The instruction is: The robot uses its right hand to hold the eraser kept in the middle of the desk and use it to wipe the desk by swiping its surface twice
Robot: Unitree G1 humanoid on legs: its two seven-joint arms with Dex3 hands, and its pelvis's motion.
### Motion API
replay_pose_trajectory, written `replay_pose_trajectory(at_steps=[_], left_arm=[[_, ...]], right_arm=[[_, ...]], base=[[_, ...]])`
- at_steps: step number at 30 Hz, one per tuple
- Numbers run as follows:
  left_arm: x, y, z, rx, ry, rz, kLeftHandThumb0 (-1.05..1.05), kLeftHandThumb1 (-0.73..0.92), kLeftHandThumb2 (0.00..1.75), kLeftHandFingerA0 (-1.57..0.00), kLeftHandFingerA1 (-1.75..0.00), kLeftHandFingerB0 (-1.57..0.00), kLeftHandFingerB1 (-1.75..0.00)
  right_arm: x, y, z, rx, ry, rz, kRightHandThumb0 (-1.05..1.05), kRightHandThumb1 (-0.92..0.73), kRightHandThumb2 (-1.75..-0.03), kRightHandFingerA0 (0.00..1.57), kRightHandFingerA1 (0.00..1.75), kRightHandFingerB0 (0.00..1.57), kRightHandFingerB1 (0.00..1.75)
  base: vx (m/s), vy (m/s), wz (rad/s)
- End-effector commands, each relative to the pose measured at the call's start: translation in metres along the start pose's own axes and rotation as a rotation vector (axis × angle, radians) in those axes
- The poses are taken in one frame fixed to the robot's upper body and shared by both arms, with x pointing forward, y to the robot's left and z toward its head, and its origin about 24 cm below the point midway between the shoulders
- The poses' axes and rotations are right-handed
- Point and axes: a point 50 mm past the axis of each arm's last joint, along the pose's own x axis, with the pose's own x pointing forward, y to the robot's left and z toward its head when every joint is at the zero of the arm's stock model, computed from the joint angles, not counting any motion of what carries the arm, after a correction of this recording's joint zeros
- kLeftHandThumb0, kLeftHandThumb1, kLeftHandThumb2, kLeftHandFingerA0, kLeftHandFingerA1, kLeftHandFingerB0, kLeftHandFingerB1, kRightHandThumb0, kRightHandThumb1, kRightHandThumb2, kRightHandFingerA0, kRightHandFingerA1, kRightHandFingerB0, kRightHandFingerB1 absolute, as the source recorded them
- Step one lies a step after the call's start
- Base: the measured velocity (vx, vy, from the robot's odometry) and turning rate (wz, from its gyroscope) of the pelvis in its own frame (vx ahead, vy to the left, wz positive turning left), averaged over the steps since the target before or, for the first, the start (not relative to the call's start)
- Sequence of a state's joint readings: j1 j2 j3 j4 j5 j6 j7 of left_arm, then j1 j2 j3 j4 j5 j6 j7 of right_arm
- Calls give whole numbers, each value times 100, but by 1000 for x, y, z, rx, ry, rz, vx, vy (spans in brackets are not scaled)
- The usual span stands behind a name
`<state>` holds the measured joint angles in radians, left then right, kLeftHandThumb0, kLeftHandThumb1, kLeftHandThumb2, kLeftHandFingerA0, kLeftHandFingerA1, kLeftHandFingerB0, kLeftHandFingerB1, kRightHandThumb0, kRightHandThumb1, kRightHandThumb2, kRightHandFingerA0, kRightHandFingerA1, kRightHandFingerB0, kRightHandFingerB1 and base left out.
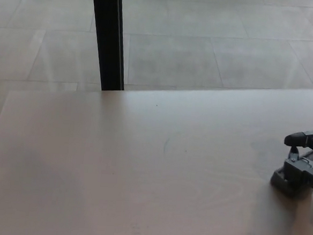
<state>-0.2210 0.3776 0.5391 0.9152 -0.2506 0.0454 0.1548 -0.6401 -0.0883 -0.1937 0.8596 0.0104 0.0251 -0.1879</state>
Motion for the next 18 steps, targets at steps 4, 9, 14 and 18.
replay_pose_trajectory(at_steps=[4,9,14,18], left_arm=[[0,-1,3,0,-27,21,-76,92,73,-42,-92,-34,-70],[0,-2,3,16,-33,1,-76,92,74,-43,-90,-33,-68],[1,-5,5,9,-25,0,-75,92,75,-42,-88,-32,-67],[1,-5,7,7,-30,-8,-77,92,75,-41,-88,-33,-68]], right_arm=[[-25,51,-33,96,132,168,-25,-55,-123,100,175,72,175],[-44,83,-41,89,160,272,-25,-58,-117,103,175,73,172],[-69,116,-45,66,149,438,-26,-49,-132,105,175,79,170],[-85,133,-46,54,143,534,-28,-52,-128,106,175,77,168]], base=[[0,0,0],[0,0,0],[0,0,0],[0,0,0]])
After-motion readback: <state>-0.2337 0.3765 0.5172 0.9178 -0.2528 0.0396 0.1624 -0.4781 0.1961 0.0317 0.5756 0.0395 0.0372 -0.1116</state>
